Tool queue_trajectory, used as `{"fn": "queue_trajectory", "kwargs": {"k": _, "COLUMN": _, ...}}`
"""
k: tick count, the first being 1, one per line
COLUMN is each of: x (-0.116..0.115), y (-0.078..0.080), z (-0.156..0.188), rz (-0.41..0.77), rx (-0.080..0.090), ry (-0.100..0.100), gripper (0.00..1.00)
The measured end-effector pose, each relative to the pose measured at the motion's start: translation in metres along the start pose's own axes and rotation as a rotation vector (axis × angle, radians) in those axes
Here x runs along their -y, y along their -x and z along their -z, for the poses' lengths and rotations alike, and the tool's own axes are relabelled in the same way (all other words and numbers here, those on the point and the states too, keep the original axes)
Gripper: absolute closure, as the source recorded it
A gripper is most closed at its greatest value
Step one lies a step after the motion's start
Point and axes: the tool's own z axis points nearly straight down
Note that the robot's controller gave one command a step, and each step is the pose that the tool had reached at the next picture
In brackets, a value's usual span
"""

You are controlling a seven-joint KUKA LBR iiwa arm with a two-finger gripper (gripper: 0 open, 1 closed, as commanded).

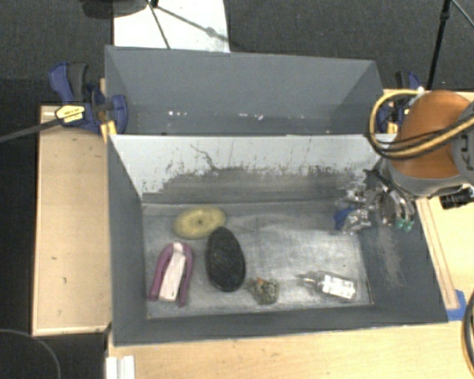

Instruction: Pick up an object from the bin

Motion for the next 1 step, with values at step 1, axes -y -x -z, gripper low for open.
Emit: {"fn": "queue_trajectory", "kwargs": {"k": 1, "x": 0.0006, "y": -0.0016, "z": 0.1475, "rz": -0.02, "rx": -0.002, "ry": 0.0, "gripper": 1.0}}
